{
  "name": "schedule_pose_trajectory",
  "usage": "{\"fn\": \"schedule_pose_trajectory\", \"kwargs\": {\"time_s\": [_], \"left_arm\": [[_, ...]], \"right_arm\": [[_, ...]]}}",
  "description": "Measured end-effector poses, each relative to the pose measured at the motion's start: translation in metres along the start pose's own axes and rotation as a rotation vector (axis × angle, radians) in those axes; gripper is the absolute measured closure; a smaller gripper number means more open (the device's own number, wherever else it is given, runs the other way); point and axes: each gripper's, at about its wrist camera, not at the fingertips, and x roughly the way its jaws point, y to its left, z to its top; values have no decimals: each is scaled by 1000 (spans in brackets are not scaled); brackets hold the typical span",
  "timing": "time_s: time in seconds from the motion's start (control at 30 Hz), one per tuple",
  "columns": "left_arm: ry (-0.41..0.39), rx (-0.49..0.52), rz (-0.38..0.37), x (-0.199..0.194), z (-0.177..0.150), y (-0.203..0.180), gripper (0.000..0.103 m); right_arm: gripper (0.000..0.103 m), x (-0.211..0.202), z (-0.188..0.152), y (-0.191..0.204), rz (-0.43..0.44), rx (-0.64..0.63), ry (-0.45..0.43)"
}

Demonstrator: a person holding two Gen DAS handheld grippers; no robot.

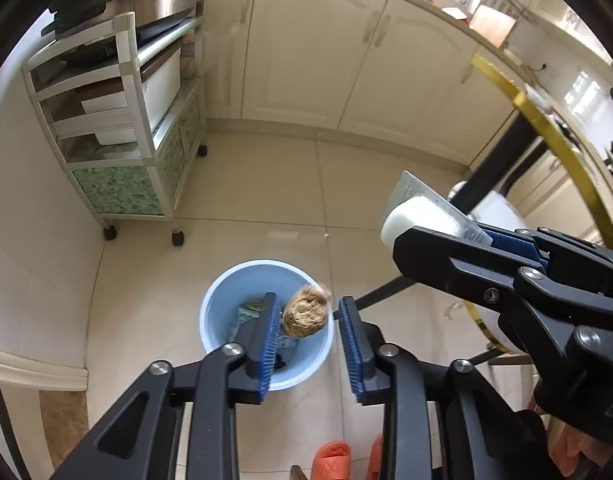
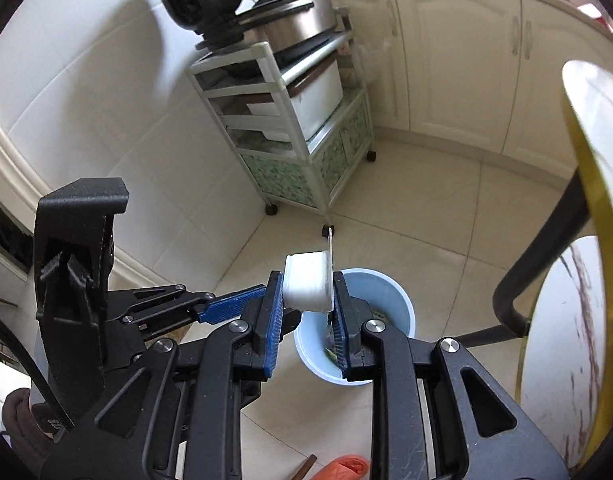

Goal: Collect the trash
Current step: 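Carry both items over the blue bin and open both grippers, then move both tools back toward the table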

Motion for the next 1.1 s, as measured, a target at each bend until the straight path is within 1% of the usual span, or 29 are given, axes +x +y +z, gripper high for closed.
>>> {"fn": "schedule_pose_trajectory", "kwargs": {"time_s": [0.07, 0.17, 0.27, 0.33, 0.4, 0.47, 0.53, 0.7, 0.77, 0.83, 0.87, 0.9, 0.97, 1.03, 1.07, 1.1], "left_arm": [[2, -5, 16, 2, 4, -2, 69], [-3, -13, 53, 9, 8, -6, 69], [-18, -38, 84, 2, 2, 1, 69], [-32, -55, 90, -8, -4, 5, 69], [-43, -58, 101, -18, -9, 5, 69], [-63, -58, 105, -31, -12, 2, 69], [-84, -55, 105, -44, -15, -1, 69], [-152, -28, 100, -82, -23, -27, 67], [-192, -11, 102, -101, -26, -42, 61], [-234, 15, 101, -121, -30, -57, 56], [-259, 36, 92, -132, -29, -71, 55], [-274, 48, 84, -140, -31, -78, 52], [-315, 93, 69, -157, -30, -106, 45], [-347, 147, 62, -165, -28, -135, 34], [-356, 170, 62, -167, -26, -148, 33], [-365, 199, 55, -169, -23, -165, 30]], "right_arm": [[82, 8, 2, -3, 1, 6, 7], [81, 14, 5, -4, 4, 11, 9], [78, 13, 6, -1, 22, 8, -5], [70, 13, 8, 3, 19, 11, -12], [53, 9, 9, 7, 7, 14, -29], [51, 0, 10, 14, 7, 11, -50], [47, -13, 10, 21, 9, 7, -65], [38, -65, 8, 33, -1, -3, -145], [33, -92, 6, 35, -13, 0, -193], [30, -125, 3, 34, -25, 3, -243], [29, -137, 2, 33, -30, 5, -261], [25, -153, 0, 30, -41, 7, -286], [20, -182, -5, 21, -58, 13, -319], [19, -214, -11, 5, -80, 23, -351], [17, -225, -13, -3, -98, 28, -358], [13, -241, -16, -15, -120, 37, -370]]}}
